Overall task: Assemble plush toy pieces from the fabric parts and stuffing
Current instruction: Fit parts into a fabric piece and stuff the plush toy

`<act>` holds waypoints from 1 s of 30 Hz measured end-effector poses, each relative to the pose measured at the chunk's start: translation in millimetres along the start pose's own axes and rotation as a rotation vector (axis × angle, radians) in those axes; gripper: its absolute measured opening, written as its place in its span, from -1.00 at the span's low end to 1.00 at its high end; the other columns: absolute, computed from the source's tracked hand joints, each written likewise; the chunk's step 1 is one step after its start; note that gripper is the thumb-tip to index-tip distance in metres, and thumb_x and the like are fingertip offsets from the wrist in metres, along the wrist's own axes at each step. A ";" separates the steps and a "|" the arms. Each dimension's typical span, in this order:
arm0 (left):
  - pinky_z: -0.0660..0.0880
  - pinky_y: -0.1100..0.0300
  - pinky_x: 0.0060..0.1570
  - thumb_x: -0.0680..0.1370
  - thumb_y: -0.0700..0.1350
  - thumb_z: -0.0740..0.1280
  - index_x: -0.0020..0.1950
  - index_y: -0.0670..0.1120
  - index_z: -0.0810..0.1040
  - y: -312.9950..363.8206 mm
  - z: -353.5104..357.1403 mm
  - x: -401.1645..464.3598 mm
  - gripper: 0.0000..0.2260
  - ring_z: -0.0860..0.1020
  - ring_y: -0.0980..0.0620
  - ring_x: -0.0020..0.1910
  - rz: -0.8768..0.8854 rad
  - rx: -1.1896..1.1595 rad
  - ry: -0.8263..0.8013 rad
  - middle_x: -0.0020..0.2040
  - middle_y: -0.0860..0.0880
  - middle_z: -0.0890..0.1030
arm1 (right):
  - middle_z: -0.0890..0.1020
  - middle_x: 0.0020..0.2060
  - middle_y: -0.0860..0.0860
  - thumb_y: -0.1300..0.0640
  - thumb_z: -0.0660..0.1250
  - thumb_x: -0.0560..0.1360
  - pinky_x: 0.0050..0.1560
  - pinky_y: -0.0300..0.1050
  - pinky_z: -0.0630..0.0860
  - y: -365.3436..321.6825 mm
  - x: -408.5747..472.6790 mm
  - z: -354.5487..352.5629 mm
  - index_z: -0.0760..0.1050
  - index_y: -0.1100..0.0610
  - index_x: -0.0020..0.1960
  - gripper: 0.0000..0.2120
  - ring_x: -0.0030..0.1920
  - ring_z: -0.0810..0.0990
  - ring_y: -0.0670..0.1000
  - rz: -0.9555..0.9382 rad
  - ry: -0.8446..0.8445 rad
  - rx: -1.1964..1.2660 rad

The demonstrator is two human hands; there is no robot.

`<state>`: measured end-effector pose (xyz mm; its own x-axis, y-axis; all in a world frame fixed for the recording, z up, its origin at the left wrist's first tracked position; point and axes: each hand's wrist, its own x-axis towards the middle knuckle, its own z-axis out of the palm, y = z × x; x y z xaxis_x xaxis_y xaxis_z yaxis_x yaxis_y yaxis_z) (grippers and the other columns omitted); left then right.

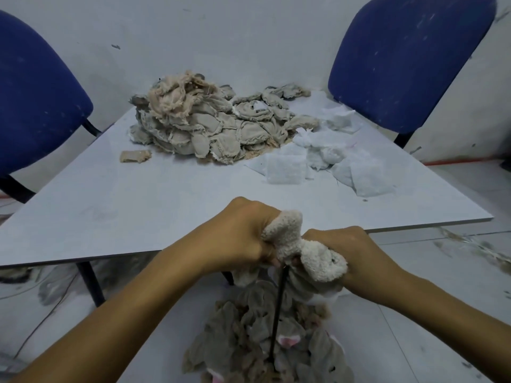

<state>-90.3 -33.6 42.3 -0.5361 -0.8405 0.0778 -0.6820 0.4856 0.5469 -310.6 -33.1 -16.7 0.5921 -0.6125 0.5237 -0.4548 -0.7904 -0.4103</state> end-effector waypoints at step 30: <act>0.47 0.29 -0.25 0.32 -0.24 0.56 -0.29 -0.09 0.61 4.2 5.6 -6.8 -0.85 0.57 0.13 -0.30 0.042 -0.563 0.203 -0.33 0.05 0.62 | 0.53 0.00 -0.21 0.12 0.55 0.43 -0.02 -0.31 0.41 -7.6 20.4 -37.7 0.53 -0.24 0.11 -0.62 0.05 0.55 -0.20 0.141 -0.315 0.190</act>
<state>-92.2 -24.5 39.4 -0.4132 -0.8795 0.2361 -0.2641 0.3639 0.8932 -320.1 -39.8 25.2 0.7212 -0.6604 0.2091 -0.4326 -0.6652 -0.6086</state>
